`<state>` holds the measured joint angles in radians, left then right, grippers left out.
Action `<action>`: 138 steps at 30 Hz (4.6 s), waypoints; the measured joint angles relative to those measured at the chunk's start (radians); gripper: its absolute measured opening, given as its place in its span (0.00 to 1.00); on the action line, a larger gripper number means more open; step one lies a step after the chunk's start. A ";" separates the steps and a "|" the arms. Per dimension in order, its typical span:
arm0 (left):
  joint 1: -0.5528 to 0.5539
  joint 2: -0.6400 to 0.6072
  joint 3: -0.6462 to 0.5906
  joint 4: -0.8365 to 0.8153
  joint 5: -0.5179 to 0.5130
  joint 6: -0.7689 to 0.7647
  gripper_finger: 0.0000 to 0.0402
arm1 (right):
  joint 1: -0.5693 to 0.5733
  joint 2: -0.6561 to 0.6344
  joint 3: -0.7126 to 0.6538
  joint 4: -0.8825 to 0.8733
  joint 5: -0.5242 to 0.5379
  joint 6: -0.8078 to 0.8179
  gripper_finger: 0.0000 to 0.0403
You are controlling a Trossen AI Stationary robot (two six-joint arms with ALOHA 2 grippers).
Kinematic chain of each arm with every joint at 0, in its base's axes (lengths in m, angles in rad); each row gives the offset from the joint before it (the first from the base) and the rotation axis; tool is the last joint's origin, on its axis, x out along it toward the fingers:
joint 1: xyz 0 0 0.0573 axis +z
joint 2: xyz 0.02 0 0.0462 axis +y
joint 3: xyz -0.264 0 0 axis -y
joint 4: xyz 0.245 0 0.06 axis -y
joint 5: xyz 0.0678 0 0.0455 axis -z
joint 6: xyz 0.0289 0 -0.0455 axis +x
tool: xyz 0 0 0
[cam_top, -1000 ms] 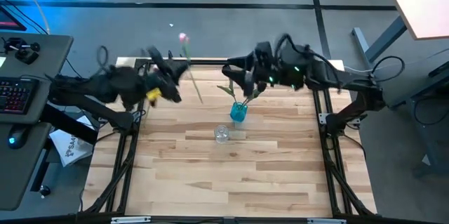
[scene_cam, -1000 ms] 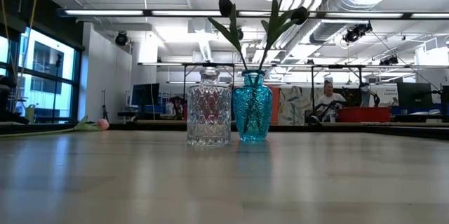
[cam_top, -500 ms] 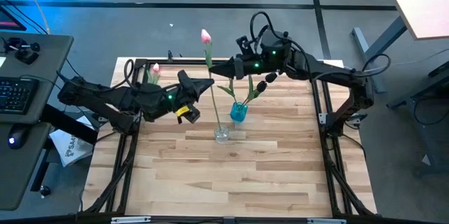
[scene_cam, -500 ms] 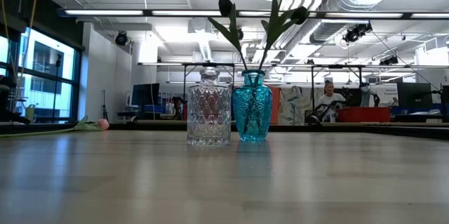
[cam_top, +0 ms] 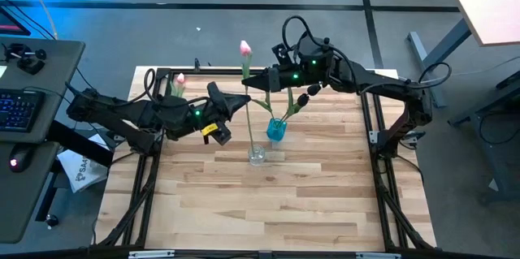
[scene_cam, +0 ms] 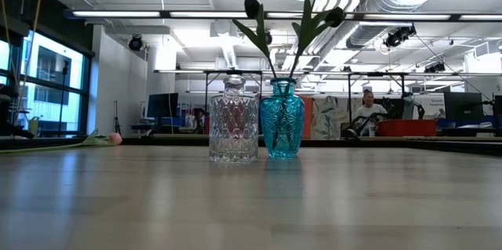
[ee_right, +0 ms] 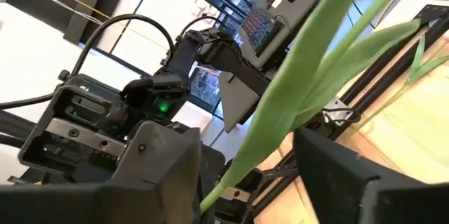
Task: Sort flowers into vase by color
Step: Put the bottom pink tulip into the transparent vase, then put the pink tulip into the transparent vase
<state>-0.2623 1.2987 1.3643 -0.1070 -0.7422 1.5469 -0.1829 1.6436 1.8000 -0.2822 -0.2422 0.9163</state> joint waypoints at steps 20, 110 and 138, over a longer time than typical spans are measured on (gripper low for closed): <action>0.000 0.002 0.000 -0.008 -0.102 -0.230 0.08 | -0.005 -0.008 0.000 0.020 0.017 -0.058 0.01; 0.073 -0.526 -0.639 0.171 -0.152 -1.670 0.35 | 0.240 -0.182 -0.391 -0.218 0.374 -0.924 0.86; 1.034 0.090 -0.274 -1.087 0.303 -1.860 0.30 | 0.235 -0.187 -0.052 -0.677 0.609 -0.798 0.88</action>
<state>0.7716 1.3885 1.0908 -1.1942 -0.4389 -0.3132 0.0521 1.4567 1.7480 -0.9589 0.3664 0.1181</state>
